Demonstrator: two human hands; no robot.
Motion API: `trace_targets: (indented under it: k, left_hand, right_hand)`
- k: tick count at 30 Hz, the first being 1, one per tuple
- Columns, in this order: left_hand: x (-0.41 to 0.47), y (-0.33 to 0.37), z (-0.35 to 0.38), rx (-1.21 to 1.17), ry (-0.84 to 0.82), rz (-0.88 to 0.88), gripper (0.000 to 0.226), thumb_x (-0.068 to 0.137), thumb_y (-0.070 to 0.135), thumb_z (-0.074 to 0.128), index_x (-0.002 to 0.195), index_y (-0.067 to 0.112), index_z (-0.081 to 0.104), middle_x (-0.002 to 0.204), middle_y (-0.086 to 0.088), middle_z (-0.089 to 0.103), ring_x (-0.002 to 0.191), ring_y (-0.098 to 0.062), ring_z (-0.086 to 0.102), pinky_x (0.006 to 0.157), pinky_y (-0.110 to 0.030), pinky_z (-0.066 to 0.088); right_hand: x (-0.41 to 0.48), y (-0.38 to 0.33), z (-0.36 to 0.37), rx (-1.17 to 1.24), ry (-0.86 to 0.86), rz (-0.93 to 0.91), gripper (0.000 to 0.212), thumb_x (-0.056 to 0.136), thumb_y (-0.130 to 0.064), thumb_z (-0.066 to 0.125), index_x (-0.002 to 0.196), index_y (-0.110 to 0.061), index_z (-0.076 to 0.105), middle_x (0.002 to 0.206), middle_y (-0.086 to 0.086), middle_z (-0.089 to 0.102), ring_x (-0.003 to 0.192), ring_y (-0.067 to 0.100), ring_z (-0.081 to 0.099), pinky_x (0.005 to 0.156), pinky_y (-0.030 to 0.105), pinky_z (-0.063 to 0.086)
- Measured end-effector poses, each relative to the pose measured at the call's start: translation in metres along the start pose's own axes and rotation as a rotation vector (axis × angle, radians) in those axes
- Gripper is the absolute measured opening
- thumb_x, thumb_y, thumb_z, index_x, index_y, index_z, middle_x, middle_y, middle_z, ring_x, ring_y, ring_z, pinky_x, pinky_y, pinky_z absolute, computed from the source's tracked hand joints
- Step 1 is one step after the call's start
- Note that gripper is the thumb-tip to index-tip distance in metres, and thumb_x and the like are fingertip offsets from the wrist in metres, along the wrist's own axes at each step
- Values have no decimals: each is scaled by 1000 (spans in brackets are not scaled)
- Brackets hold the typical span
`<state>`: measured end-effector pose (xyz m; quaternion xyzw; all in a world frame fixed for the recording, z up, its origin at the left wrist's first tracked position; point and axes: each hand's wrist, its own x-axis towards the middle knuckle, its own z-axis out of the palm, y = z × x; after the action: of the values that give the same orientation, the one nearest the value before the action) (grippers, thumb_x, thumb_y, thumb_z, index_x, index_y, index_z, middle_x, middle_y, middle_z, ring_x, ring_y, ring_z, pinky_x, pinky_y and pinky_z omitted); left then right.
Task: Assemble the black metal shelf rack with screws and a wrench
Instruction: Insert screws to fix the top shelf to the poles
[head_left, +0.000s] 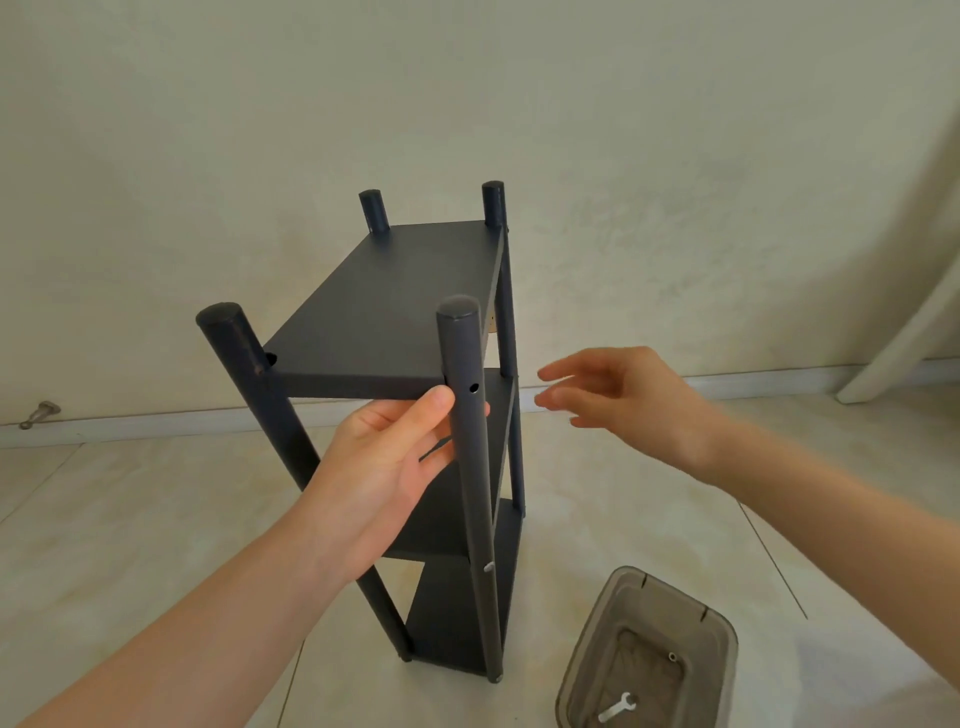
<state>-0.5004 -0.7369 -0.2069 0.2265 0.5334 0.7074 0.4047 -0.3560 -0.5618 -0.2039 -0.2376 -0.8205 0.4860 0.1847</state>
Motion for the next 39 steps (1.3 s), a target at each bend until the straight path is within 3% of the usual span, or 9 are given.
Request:
trace_targets:
  k: [8,12,14,18,21,23,28,32,39]
  left_hand:
    - [-2,-2,8,-60,-78,43,16,66,31,73,79,27,82,110,-3,76,106,-20,72,74,-24,59]
    - [-1,-4,10,-66,-115,48,14,68,28,73,80,25,82,113,-3,75,109,-21,71,82,-27,59]
    - [-1,-4,11,-62,-125,62,14,72,26,72,81,25,82,112,-2,76,110,-21,71,83,-28,59]
    - [-3,-5,13,-49,-136,77,15,74,26,70,82,28,82,110,1,76,110,-19,70,83,-27,59]
    - [-5,-4,14,-26,-124,63,15,74,27,69,80,29,82,109,-1,76,108,-17,71,79,-23,58]
    - [-5,-4,15,-8,-116,63,15,75,27,68,78,28,82,109,0,77,107,-17,71,78,-23,58]
    - [-6,-3,14,11,-137,72,16,77,28,67,81,28,82,110,2,76,110,-18,70,81,-24,58]
    - [-3,-4,14,42,-139,62,15,77,29,67,81,31,82,109,2,76,109,-17,71,80,-23,58]
    - [-3,-6,15,29,-178,83,17,83,25,66,87,27,82,113,2,75,115,-20,68,90,-29,57]
  right_hand:
    - [-2,125,43,-226,-223,568,21,96,-22,62,111,-9,65,102,8,71,87,19,64,66,23,51]
    - [-38,201,90,-357,-248,728,39,98,-31,58,65,-14,47,60,4,41,51,15,39,51,24,30]
    - [-56,229,110,-374,-270,808,47,101,-34,53,61,-14,39,56,1,34,47,13,32,48,25,26]
    - [-74,255,141,-220,-282,919,46,101,-45,46,121,-4,54,84,4,58,67,13,50,64,25,40]
    - [-74,263,157,-146,-251,946,78,100,-50,45,151,4,20,130,8,54,107,20,58,79,22,45]
    - [-70,268,166,-109,-227,951,82,100,-49,47,152,3,11,144,13,44,120,24,54,82,23,48]
    - [-64,269,183,-145,-246,922,68,101,-31,52,148,3,17,132,14,51,113,23,56,80,22,48]
    - [-65,269,198,-174,-369,832,59,99,-25,57,146,-5,29,140,11,49,125,24,51,104,32,45]
    - [-64,255,214,-144,-466,661,66,94,-29,64,149,-11,31,144,8,47,130,24,49,106,32,44]
